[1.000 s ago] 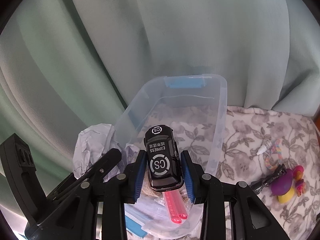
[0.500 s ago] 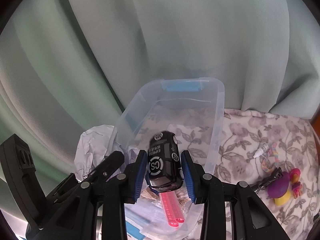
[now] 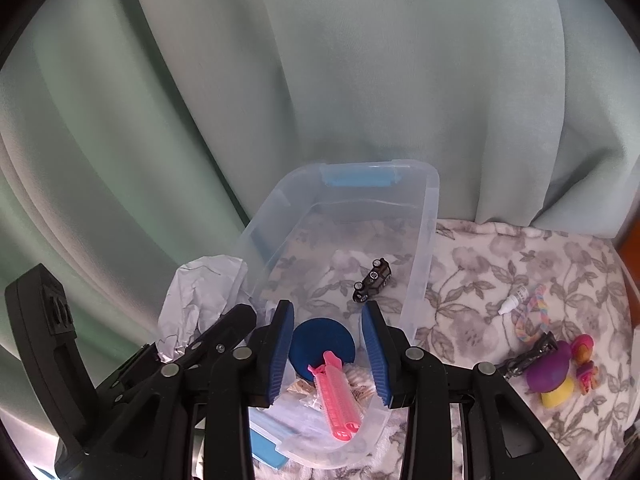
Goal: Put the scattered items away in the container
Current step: 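Withdraw both tools from the box toward the remaining items, then close the left tool on the white plastic clip, then close the right tool on the purple-yellow toy while the left tool holds the white clip, then lift and carry the purple-yellow toy and white clip over the box with both tools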
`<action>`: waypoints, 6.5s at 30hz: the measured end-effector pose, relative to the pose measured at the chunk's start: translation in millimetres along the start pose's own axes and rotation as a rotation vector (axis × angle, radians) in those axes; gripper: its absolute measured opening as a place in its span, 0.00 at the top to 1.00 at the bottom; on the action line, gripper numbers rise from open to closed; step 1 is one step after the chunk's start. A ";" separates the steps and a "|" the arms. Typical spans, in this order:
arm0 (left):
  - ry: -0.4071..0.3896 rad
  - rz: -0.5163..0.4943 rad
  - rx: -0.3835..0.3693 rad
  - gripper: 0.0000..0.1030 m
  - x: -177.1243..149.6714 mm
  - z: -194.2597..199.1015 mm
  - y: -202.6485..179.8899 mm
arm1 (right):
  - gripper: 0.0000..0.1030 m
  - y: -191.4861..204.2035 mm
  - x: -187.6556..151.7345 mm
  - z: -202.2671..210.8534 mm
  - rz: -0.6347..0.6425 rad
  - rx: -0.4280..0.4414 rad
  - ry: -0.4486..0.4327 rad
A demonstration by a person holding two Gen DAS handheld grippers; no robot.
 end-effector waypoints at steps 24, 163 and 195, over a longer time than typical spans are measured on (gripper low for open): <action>0.021 -0.115 -0.025 0.22 -10.8 -1.0 -67.9 | 0.26 -52.7 -20.4 59.4 -0.102 -0.006 -0.097; 0.372 -0.337 0.095 0.45 -192.2 -154.4 -162.4 | 0.52 -258.4 -117.7 -50.9 -0.185 -0.078 0.088; 0.328 -0.306 -0.074 0.45 -159.0 -103.7 -187.1 | 0.52 -232.1 -117.5 48.4 -0.318 -0.143 -0.046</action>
Point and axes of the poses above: each gripper's, at about its wrist camera, not at the fingertips, and z roughly against the way its jaws point, y to its left, x to its top, the point moved 3 cm from there along -z, roughly the way its jaws point, and after that the axes turned 1 degree about -x, right-handed, at the moved point
